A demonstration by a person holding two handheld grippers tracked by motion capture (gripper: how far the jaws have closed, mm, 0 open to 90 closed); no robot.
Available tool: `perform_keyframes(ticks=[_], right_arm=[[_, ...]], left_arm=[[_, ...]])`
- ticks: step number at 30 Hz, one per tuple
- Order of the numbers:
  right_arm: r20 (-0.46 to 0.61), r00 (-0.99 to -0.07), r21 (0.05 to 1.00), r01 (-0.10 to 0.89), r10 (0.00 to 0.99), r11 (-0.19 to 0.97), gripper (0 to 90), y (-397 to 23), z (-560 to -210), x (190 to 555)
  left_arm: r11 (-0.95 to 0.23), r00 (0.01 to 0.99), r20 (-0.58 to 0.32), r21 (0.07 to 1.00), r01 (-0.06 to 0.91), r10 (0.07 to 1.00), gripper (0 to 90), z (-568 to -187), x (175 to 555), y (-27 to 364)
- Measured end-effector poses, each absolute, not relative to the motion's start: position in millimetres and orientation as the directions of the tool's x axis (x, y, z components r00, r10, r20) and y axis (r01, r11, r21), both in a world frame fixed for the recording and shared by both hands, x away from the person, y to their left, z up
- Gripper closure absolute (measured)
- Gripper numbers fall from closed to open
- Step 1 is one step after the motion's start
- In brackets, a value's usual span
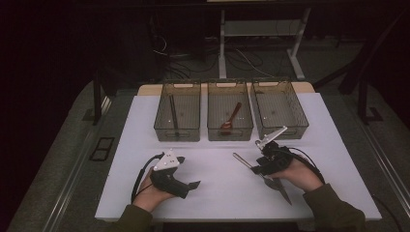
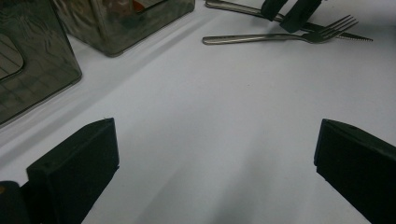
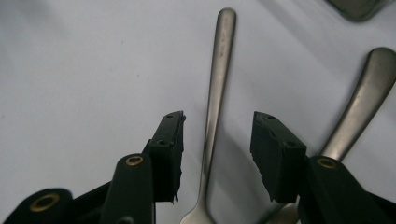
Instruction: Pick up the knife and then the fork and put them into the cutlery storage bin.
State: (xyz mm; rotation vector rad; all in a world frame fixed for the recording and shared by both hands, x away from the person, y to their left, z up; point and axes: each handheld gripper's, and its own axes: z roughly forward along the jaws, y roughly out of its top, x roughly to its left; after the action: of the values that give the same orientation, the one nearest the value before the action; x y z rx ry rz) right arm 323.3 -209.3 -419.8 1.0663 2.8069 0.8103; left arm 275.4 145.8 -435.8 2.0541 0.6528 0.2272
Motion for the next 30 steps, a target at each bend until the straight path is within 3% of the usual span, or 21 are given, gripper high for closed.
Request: perform_keyframes(ticks=[14,30], right_arm=[[0.079,-0.782,0.319,0.607,0.618,0.727,69.6,-194.1,-422.5,318.0],[0.003,-0.810,0.252,0.568,0.587,0.783,78.9,-184.2,-421.2,319.8]], left_arm=[[-0.429,0.848,-0.091,0.831,0.354,0.523,0.0,-436.0,275.2,145.3],[-0.424,0.849,-0.092,0.835,0.350,0.520,0.0,-436.3,275.3,146.4]])
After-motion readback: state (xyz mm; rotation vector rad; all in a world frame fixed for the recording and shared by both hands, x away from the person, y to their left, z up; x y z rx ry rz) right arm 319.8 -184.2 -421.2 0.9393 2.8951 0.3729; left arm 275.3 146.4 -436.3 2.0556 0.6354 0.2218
